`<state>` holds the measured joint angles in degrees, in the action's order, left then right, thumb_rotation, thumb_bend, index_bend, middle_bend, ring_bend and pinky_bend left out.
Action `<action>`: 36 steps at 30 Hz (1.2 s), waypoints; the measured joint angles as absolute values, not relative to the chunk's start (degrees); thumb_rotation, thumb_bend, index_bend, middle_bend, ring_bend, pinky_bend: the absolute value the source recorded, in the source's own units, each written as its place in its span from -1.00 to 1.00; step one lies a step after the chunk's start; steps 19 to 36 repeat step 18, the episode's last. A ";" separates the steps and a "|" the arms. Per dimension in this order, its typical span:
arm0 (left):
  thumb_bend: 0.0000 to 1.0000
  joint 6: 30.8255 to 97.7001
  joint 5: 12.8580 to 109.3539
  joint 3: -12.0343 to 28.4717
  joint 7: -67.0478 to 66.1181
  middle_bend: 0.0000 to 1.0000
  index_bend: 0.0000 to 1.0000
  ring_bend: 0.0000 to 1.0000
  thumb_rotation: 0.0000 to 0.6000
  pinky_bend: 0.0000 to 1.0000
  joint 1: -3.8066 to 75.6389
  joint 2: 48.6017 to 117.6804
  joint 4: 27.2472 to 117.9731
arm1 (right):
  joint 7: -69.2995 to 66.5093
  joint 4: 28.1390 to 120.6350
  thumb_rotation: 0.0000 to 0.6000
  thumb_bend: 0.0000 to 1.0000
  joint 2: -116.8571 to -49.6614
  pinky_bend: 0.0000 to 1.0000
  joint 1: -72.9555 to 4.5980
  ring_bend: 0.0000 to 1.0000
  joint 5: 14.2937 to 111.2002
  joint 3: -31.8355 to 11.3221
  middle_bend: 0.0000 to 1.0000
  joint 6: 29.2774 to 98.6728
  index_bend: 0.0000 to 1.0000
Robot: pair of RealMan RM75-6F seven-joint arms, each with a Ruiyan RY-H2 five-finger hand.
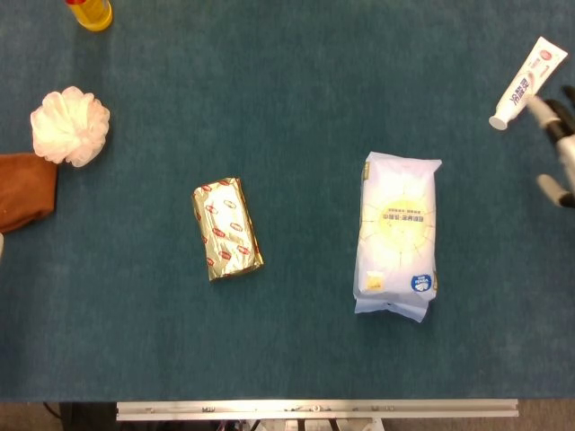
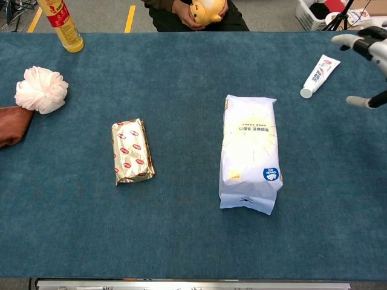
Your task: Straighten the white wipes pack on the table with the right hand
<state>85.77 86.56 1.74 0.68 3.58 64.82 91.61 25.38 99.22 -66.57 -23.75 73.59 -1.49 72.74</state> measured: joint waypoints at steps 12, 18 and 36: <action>-0.31 85.81 87.32 1.54 1.48 -0.51 -0.51 -0.63 1.00 -0.50 3.87 65.70 90.72 | 18.57 100.51 1.00 -0.62 -61.64 -0.54 -14.55 -0.81 78.54 0.15 -0.49 83.67 -0.59; -0.31 86.08 87.68 1.58 2.25 -0.51 -0.51 -0.63 1.00 -0.50 4.01 66.48 89.54 | 16.38 100.09 1.00 -0.61 -61.58 -0.54 -12.13 -0.81 80.67 0.11 -0.46 85.81 -0.53; -0.31 86.08 87.68 1.58 2.25 -0.51 -0.51 -0.63 1.00 -0.50 4.01 66.48 89.54 | 16.38 100.09 1.00 -0.61 -61.58 -0.54 -12.13 -0.81 80.67 0.11 -0.46 85.81 -0.53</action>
